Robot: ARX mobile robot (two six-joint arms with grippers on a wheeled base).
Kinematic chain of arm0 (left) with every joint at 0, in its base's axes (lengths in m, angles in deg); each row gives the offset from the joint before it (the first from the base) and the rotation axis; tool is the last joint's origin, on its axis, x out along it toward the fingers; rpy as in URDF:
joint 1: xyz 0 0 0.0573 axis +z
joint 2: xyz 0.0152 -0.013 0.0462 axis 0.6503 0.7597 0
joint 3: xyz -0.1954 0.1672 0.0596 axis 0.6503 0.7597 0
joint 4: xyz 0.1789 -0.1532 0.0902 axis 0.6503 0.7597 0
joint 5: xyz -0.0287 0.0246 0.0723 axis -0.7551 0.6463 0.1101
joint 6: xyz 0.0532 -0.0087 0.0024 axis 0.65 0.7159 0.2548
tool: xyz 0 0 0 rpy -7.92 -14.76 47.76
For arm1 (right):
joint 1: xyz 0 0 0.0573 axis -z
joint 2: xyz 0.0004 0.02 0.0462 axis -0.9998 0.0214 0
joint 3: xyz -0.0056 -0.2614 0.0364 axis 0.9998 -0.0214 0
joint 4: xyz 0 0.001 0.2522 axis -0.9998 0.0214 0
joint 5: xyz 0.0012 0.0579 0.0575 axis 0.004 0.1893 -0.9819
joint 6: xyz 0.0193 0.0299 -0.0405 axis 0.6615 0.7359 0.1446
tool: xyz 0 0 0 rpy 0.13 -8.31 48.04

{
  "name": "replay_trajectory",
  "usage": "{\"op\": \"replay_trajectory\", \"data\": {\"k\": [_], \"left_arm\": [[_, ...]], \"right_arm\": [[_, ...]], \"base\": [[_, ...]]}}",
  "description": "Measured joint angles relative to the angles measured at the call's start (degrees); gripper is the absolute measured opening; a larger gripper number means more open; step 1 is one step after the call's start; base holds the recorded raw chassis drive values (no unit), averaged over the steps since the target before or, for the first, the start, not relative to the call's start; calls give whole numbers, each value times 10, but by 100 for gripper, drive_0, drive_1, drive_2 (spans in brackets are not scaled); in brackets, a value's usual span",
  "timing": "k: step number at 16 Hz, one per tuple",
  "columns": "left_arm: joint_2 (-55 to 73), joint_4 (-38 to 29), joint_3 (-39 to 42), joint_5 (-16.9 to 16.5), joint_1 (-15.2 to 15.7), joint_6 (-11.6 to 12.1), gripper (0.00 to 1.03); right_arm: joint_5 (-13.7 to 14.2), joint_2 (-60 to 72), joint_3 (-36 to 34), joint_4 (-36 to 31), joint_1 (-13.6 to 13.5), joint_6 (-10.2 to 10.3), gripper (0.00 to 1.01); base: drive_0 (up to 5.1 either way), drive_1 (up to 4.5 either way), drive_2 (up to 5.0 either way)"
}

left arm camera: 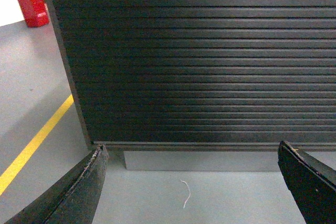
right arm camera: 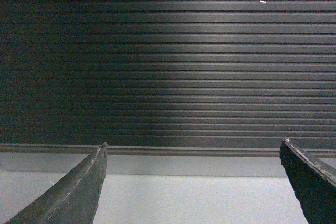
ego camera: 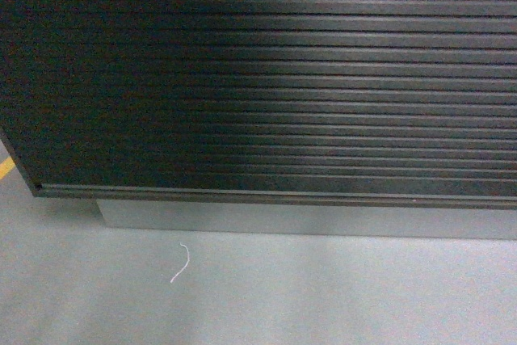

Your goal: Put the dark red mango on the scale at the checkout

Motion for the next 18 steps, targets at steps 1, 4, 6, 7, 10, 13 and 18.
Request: {"op": "replay_trajectory", "data": {"k": [1,4,6,7,10,13,18], "left_arm": [[0,0,0,0,0,0,98],[0,0,0,0,0,0,98],[0,0,0,0,0,0,98],[0,0,0,0,0,0,98],[0,0,0,0,0,0,98],[0,0,0,0,0,0,98],[0,0,0,0,0,0,98]], "right_arm": [[0,0,0,0,0,0,98],[0,0,0,0,0,0,98],[0,0,0,0,0,0,98],[0,0,0,0,0,0,98],[0,0,0,0,0,0,98],[0,0,0,0,0,0,98],[0,0,0,0,0,0,98]], "base": [[-23,174,-220],[-17,180,-213],[-13,182,-209],[-7,188,-202],[-4,194,-201],[-12,188,-214],[-8,191,-208]]}}
